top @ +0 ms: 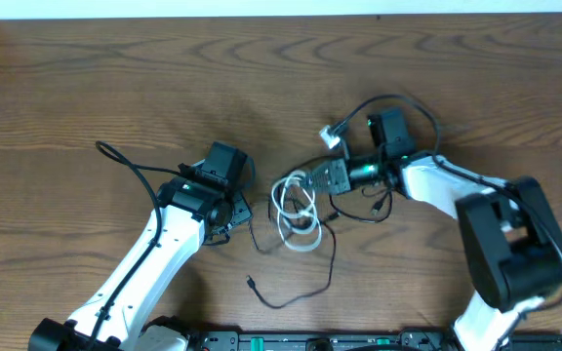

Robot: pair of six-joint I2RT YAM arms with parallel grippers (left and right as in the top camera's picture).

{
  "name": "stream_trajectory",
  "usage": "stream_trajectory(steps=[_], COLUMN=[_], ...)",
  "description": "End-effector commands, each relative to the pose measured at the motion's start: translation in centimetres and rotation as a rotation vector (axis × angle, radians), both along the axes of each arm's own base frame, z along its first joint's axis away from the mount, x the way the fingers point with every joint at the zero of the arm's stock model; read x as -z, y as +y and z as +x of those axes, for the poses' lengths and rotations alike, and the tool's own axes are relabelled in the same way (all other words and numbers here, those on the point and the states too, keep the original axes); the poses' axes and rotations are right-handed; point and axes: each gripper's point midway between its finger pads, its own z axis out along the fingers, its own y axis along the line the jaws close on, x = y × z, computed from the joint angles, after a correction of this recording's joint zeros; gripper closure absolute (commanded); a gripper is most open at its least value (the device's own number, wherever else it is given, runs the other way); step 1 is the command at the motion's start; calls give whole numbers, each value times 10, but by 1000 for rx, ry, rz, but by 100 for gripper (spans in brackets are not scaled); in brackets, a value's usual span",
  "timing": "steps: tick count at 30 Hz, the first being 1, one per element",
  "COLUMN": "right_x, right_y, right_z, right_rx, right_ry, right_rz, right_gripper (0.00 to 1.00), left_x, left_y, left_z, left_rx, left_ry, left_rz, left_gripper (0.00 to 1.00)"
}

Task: Untangle cables
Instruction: 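Pull the grasped white cable up and rightward with the right gripper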

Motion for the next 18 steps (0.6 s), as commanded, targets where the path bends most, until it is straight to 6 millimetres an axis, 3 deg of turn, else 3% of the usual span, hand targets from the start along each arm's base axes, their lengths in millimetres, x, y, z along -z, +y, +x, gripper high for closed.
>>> stream_trajectory(steps=[1, 9, 14, 18], right_x=[-81, -222, -280, -314], right_y=[-3, -17, -32, -47], right_z=[5, 1, -9, -9], right_rx=[-5, 67, 148, 248], right_ry=[-165, -566, -738, -860], right_rz=[133, 326, 403, 438], right_gripper=[99, 99, 99, 99], left_x=[-6, -6, -6, -6], left_y=[-1, -1, -1, -1], left_z=[5, 5, 5, 5], left_rx=[-11, -10, -11, -11], left_ry=[-15, -15, -15, -15], left_rz=[-2, -2, -2, -2], left_gripper=[39, 39, 39, 39])
